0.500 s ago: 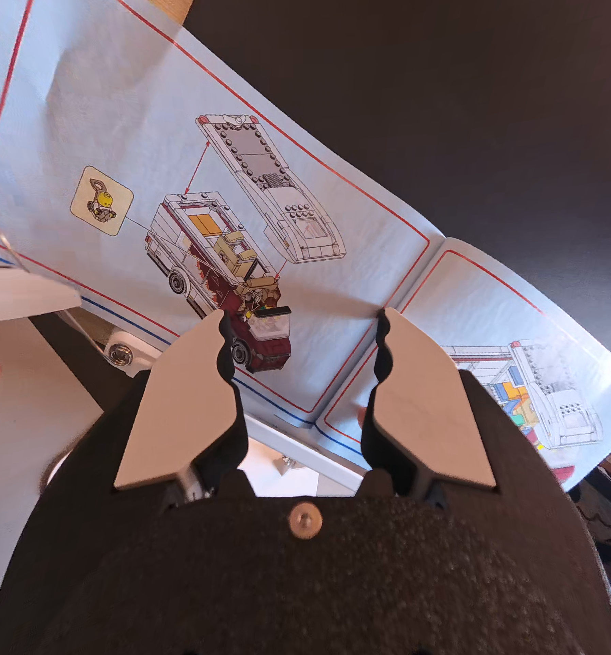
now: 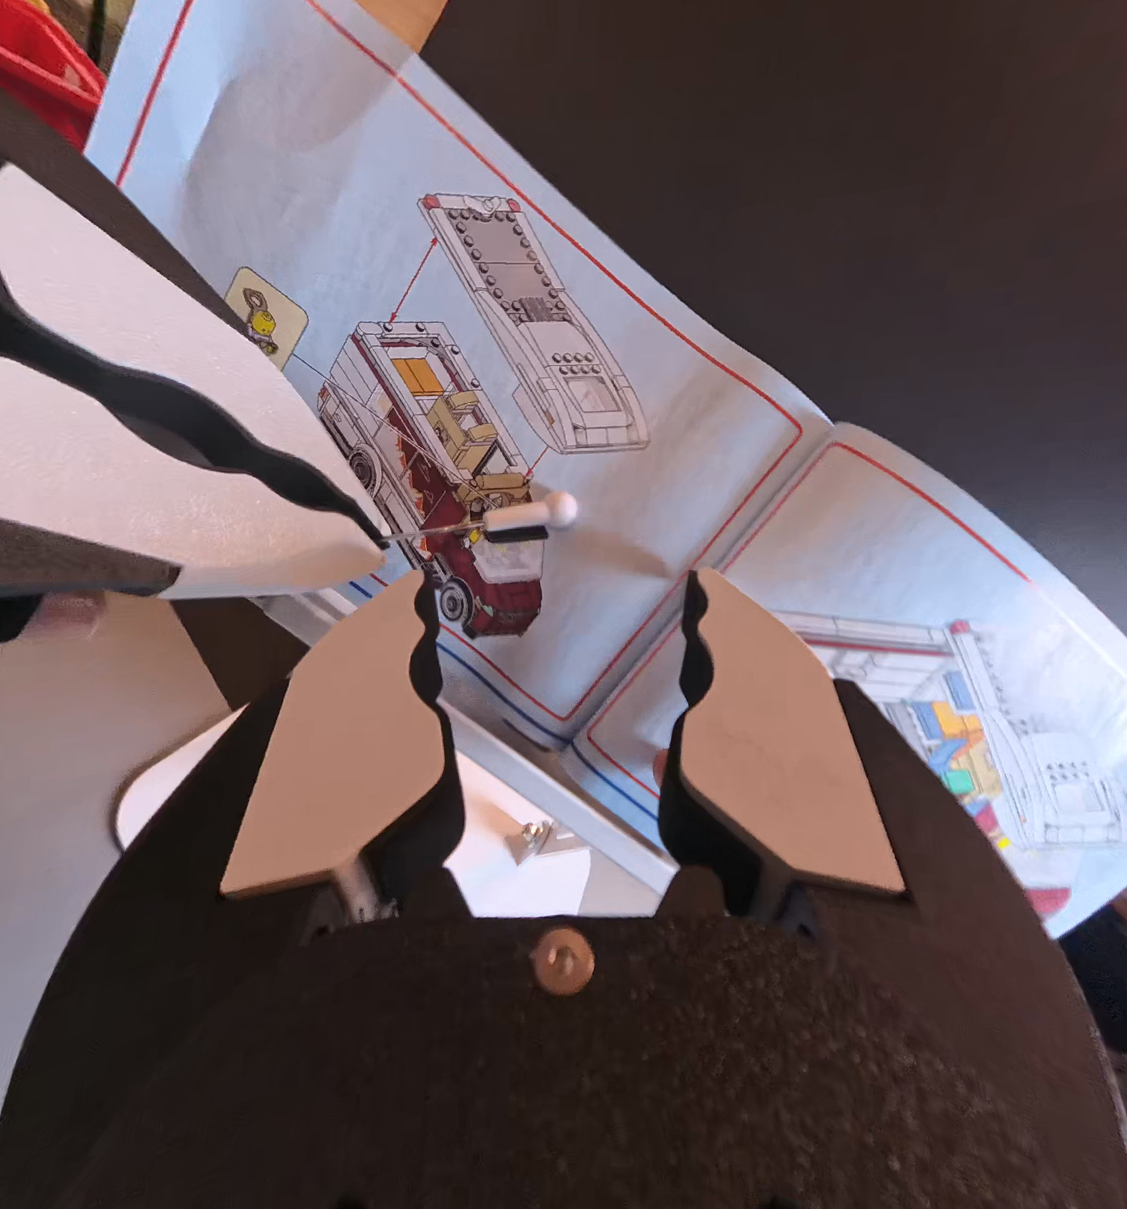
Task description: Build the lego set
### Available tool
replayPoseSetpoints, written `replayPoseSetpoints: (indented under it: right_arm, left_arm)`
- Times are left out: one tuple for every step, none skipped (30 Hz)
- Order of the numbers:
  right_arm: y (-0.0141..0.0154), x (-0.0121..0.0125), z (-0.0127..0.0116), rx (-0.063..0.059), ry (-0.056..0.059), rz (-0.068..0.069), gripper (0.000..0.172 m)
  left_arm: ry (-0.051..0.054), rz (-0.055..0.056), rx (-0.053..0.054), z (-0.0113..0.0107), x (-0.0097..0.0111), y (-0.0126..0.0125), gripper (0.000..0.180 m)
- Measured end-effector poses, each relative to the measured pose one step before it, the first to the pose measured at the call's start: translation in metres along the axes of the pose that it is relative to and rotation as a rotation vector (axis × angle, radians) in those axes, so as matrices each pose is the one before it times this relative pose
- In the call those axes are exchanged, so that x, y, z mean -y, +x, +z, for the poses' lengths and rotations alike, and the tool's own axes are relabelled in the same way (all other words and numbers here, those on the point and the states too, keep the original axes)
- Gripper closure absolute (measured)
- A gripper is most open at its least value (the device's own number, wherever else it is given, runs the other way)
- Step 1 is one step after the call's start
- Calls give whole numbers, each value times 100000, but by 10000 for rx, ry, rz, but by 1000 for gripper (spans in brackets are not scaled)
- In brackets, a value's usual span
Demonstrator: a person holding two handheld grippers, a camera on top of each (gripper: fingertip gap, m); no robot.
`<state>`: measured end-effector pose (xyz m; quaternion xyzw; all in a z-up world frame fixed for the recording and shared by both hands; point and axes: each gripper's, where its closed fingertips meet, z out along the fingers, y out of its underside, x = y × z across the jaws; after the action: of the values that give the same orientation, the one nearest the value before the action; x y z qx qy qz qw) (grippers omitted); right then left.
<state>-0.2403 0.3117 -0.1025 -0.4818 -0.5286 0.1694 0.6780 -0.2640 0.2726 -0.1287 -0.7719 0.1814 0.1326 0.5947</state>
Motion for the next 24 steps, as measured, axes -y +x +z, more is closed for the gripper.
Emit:
replayPoseSetpoints:
  right_arm:
    - [372, -229, -466, -47, 93, 200, 103]
    - [488, -441, -410, -115, -24, 152, 105]
    - [477, -504, -372, -83, -43, 120, 106]
    - [458, -530, -312, -75, -43, 106, 108]
    - [445, -540, -273, -76, -62, 82, 110]
    - [420, -576, -178, -70, -100, 33, 111]
    - [379, -635, -79, -68, -170, -6, 112]
    - [310, -586, -18, -36, -156, 13, 112]
    - [192, -511, 25, 27, -121, 55, 112]
    - [134, -486, 46, 42, -117, 73, 112]
    - [92, -372, 17, 41, -77, 35, 111]
    - [82, -221, -60, 40, 7, -22, 111]
    - [175, -103, -141, -11, 60, -38, 111]
    - [204, -140, -166, 11, 16, -20, 111]
    - [309, -159, -181, 10, 13, 42, 111]
    - [450, -197, -197, -13, 12, 97, 110]
    - [568, -230, -196, -1, 7, 144, 108]
    - [765, -276, -177, -39, -2, 218, 107]
    - [904, -317, -155, -61, -17, 291, 106]
    - [948, -314, -96, -32, -17, 355, 104]
    - [993, -319, -59, -24, -40, 396, 102]
    - [1035, -300, -40, -45, -43, 413, 100]
    - [1087, -286, -15, -95, -55, 407, 99]
    - [1043, -281, -21, -117, -78, 396, 99]
  left_arm:
    - [-52, 104, 56, 59, 3, 7, 179]
    - [-58, 92, 43, 48, 0, -3, 179]
    - [-36, 72, 27, 41, 11, -15, 179]
    - [-2, 14, -10, 37, 6, -2, 179]
    - [13, 1, -8, 10, -6, -35, 179]
    - [13, 26, -12, 15, -14, -20, 179]
    - [4, 95, 13, -15, -16, -28, 179]
    - [2, 143, 38, 9, -16, -39, 179]
    - [-1, 137, 50, 21, -13, -6, 179]
    - [15, 121, 46, 33, 1, -7, 179]
    - [35, 63, 19, 37, 0, 28, 179]
    - [52, -23, -12, 16, 5, -1, 179]
    - [60, -109, -52, 5, -7, 20, 179]
    - [69, -171, -72, -19, 17, 39, 179]
    - [110, -145, -100, -55, 21, 119, 179]
    - [64, -50, -53, -108, -136, 79, 179]
    - [-38, -76, -50, -138, -332, 103, 177]
    - [23, -161, -59, -198, -291, 108, 171]
    - [144, -220, -18, -290, -152, 54, 166]
    - [142, -214, 99, -348, -124, -152, 163]
    - [123, -157, 218, -376, -92, -369, 163]
    - [173, -86, 249, -396, 34, -429, 164]
    - [55, -36, 291, -284, -66, -541, 165]
    - [-151, 26, 263, -106, -311, -560, 170]
